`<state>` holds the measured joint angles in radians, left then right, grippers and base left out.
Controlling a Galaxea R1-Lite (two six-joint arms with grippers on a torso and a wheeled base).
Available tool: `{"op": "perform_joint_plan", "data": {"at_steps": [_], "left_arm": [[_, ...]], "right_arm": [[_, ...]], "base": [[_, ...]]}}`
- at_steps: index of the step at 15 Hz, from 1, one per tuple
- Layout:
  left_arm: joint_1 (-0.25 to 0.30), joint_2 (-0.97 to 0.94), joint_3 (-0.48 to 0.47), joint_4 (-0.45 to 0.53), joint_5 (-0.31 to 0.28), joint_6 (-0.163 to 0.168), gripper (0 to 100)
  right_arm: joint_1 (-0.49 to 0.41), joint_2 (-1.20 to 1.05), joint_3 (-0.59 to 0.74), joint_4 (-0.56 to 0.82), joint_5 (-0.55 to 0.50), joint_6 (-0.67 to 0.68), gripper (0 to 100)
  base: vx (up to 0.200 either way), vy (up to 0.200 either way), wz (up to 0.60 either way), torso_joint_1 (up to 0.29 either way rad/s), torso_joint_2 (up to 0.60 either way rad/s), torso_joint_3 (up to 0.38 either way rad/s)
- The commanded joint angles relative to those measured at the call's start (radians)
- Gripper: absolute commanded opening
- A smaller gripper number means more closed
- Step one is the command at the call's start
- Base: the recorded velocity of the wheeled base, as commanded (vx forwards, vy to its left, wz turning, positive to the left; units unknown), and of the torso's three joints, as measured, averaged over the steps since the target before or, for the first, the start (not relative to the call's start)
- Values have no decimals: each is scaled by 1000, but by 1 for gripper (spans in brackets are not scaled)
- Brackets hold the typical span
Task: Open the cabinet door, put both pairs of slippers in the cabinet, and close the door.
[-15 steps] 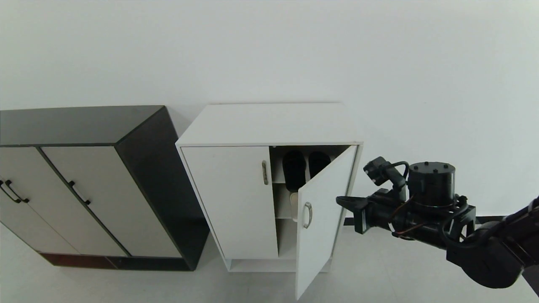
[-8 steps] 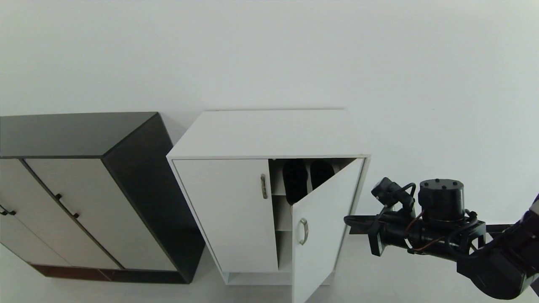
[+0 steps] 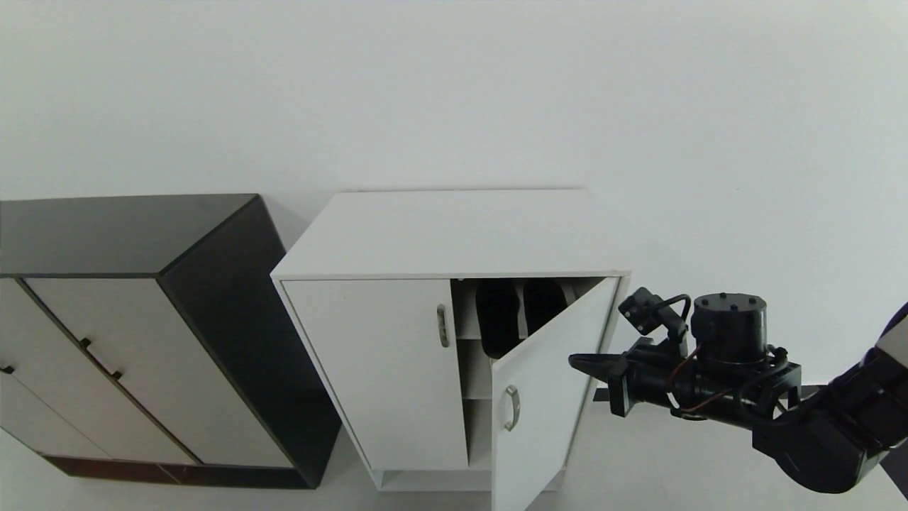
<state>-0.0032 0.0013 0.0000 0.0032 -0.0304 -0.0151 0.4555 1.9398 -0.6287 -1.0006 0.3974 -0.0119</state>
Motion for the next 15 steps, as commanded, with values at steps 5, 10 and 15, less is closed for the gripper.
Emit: {"op": "perform_joint_plan", "data": {"at_steps": [5, 10, 15], "left_arm": [[0, 0, 0, 0, 0, 0, 0], [0, 0, 0, 0, 0, 0, 0], [0, 0, 0, 0, 0, 0, 0]], "right_arm": [[72, 45, -63, 2, -118, 63, 0], [72, 110, -114, 5, -204, 67, 0], [71, 177, -201, 4, -305, 101, 0]], "base": [[0, 0, 0, 0, 0, 0], [0, 0, 0, 0, 0, 0], [0, 0, 0, 0, 0, 0]]}}
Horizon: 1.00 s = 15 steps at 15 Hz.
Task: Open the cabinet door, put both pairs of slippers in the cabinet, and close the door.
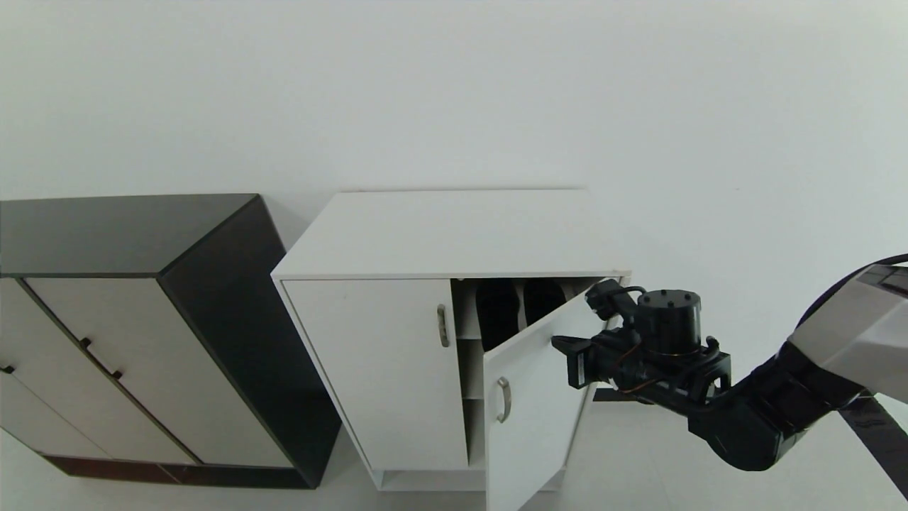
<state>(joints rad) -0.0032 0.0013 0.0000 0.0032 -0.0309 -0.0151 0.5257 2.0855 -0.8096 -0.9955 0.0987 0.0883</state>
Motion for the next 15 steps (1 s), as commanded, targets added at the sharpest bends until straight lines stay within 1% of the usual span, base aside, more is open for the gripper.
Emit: {"op": "perform_joint_plan", "data": {"at_steps": [1, 2, 4, 6, 12, 15], "left_arm": [[0, 0, 0, 0, 0, 0, 0], [0, 0, 0, 0, 0, 0, 0], [0, 0, 0, 0, 0, 0, 0], [0, 0, 0, 0, 0, 0, 0], [0, 0, 0, 0, 0, 0, 0], [0, 0, 0, 0, 0, 0, 0]], "right_arm": [[0, 45, -34, -2, -13, 2, 0], [-1, 56, -48, -2, -19, 2, 0], [-7, 97, -100, -5, -80, 2, 0], [-16, 130, -146, -5, -120, 2, 0], [-36, 172, -191, -17, -129, 2, 0], [-44, 200, -209, -54, -146, 1, 0]], "base": [[0, 0, 0, 0, 0, 0], [0, 0, 0, 0, 0, 0], [0, 0, 0, 0, 0, 0], [0, 0, 0, 0, 0, 0], [0, 0, 0, 0, 0, 0], [0, 0, 0, 0, 0, 0]]}}
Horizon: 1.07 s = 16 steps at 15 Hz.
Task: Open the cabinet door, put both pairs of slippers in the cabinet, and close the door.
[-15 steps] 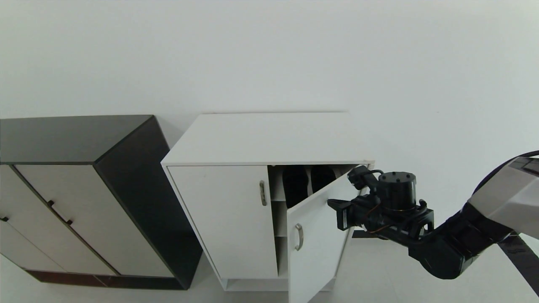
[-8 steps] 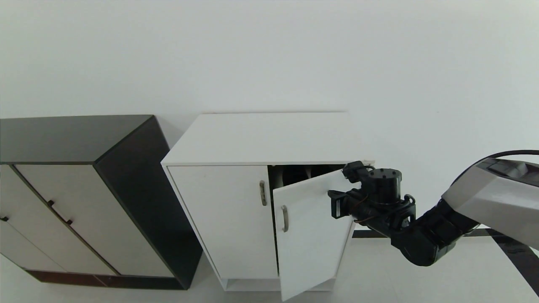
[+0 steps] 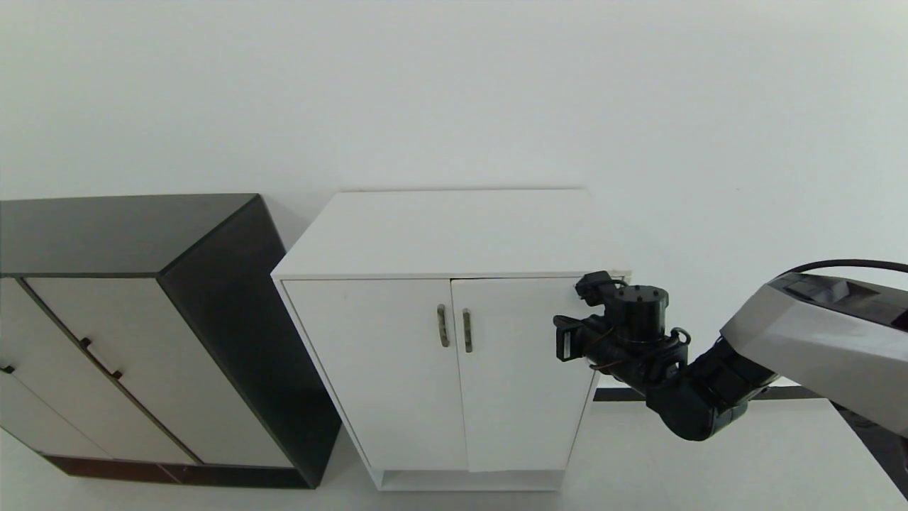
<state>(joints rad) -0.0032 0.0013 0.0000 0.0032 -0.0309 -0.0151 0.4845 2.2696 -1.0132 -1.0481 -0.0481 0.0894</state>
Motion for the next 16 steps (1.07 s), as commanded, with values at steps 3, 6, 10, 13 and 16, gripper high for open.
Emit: {"op": "perform_joint_plan", "data": {"at_steps": [3, 6, 10, 13, 16], "left_arm": [[0, 0, 0, 0, 0, 0, 0], [0, 0, 0, 0, 0, 0, 0], [0, 0, 0, 0, 0, 0, 0], [0, 0, 0, 0, 0, 0, 0], [0, 0, 0, 0, 0, 0, 0]], "right_arm": [[-6, 21, -5, -3, 1, 0, 0], [-7, 22, -7, -3, 1, 0, 0], [-15, 41, -47, -3, -1, 1, 0], [-24, 56, -65, -3, -3, 0, 0], [-35, 74, -90, -3, -1, 0, 0]], "base": [[0, 0, 0, 0, 0, 0], [0, 0, 0, 0, 0, 0], [0, 0, 0, 0, 0, 0], [0, 0, 0, 0, 0, 0], [0, 0, 0, 0, 0, 0]]}}
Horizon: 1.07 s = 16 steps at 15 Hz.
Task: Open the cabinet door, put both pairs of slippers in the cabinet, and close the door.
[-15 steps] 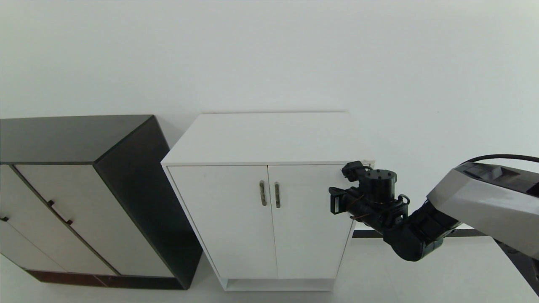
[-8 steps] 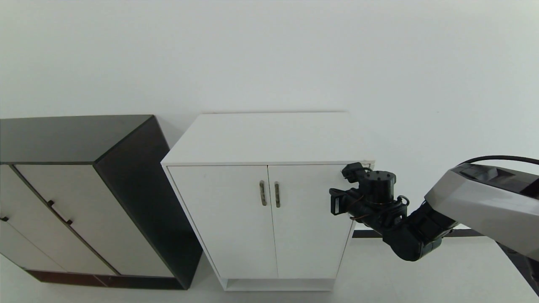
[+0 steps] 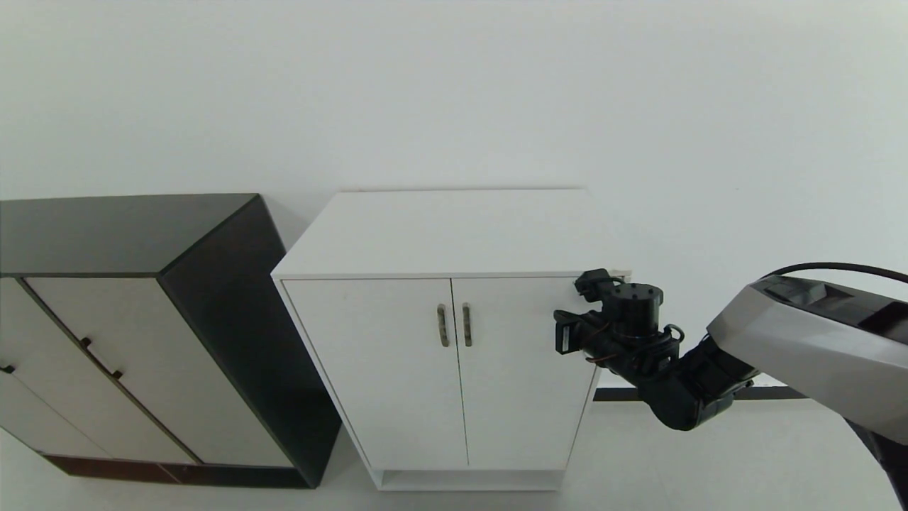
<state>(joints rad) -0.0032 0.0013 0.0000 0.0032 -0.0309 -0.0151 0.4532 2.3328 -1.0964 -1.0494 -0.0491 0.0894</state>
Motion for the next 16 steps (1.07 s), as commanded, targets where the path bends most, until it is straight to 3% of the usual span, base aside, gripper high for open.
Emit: {"op": "perform_joint_plan", "data": {"at_steps": [1, 6, 10, 14, 16], "left_arm": [[0, 0, 0, 0, 0, 0, 0], [0, 0, 0, 0, 0, 0, 0], [0, 0, 0, 0, 0, 0, 0], [0, 0, 0, 0, -1, 3, 0], [0, 0, 0, 0, -1, 3, 0]], "right_arm": [[-5, 13, -8, -1, 0, 1, 0], [-2, -26, 44, -29, -3, -2, 0], [-27, -222, 437, -213, -6, -19, 0], [-56, -492, 662, -204, -159, -83, 0], [-93, -653, 799, -164, -164, -129, 0]], "base": [[0, 0, 0, 0, 0, 0], [0, 0, 0, 0, 0, 0], [0, 0, 0, 0, 0, 0], [0, 0, 0, 0, 0, 0], [0, 0, 0, 0, 0, 0]]}}
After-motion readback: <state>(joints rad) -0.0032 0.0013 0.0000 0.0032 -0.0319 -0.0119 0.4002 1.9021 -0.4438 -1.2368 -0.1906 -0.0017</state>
